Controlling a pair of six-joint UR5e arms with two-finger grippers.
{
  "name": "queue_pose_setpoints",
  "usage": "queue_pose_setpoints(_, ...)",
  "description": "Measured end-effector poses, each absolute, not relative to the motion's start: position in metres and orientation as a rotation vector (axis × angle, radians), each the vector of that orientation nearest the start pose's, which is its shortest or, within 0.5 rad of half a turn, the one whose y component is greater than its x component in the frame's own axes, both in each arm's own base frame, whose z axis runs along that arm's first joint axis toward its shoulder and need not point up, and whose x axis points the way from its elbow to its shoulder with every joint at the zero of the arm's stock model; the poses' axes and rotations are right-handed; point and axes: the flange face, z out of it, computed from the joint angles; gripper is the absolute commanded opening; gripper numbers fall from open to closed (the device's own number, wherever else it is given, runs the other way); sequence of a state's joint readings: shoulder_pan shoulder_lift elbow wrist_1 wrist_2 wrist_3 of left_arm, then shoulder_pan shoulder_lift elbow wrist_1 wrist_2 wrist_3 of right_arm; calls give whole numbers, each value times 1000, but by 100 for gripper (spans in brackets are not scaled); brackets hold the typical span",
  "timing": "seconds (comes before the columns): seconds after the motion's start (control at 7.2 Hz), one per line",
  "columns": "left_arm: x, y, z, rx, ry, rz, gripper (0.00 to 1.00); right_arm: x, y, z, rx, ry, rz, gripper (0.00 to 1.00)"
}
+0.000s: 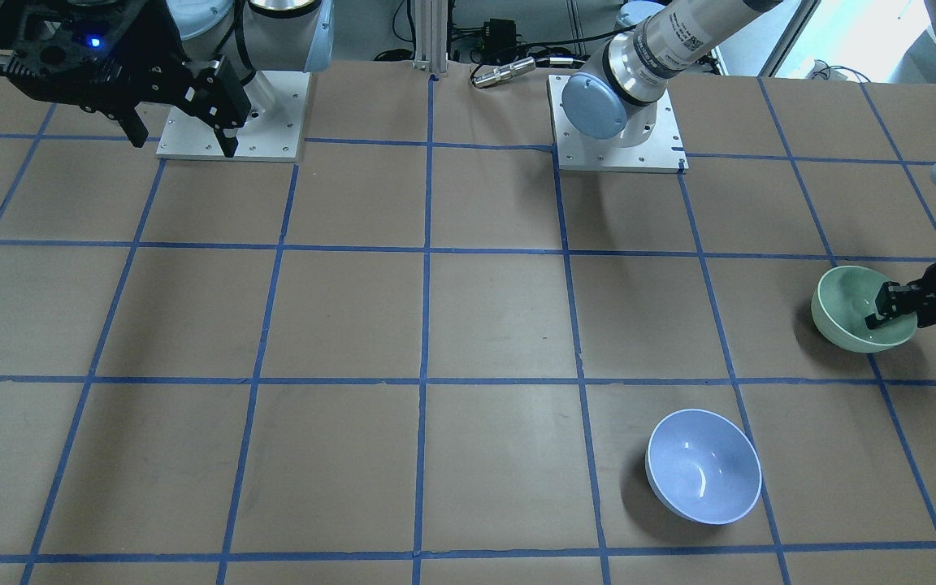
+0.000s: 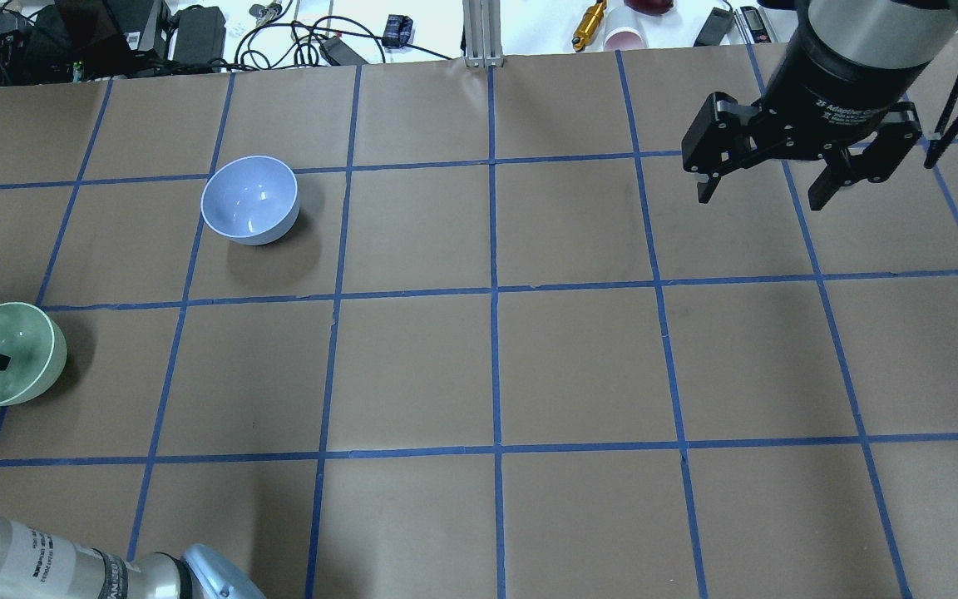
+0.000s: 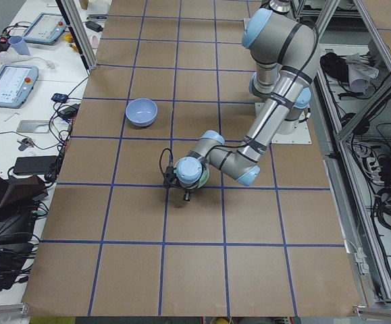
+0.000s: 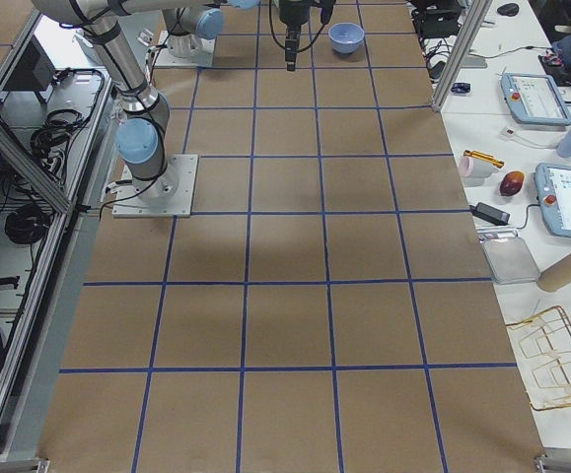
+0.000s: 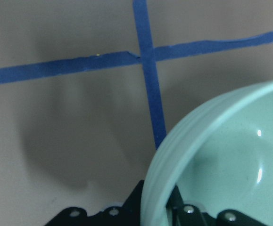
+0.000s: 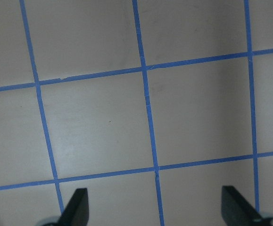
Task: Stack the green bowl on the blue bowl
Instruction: 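Lift the green bowl with the left gripper toward the blue bowl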
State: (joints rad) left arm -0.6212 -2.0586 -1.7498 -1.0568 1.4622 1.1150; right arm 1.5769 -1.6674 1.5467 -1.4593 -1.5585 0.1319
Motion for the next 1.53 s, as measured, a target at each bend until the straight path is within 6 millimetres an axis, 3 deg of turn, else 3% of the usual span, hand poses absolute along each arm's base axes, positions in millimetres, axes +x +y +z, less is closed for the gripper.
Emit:
queue_pose_setpoints(0.42, 395, -462, 189, 257, 3318, -33, 0, 137, -448, 534, 197, 3122, -15, 100)
queue_pose_setpoints(0.83, 386, -466, 209, 250, 3324, -69, 0, 137, -448, 534, 197, 3122, -15, 100)
queue_pose_setpoints(1.25, 349, -480, 249, 224, 3363, -87, 0, 137, -448, 534, 197, 3122, -13, 100)
queue_pose_setpoints(1.53, 305, -510, 298, 235, 3390, -73, 0, 137, -448, 534, 197, 3122, -15, 100)
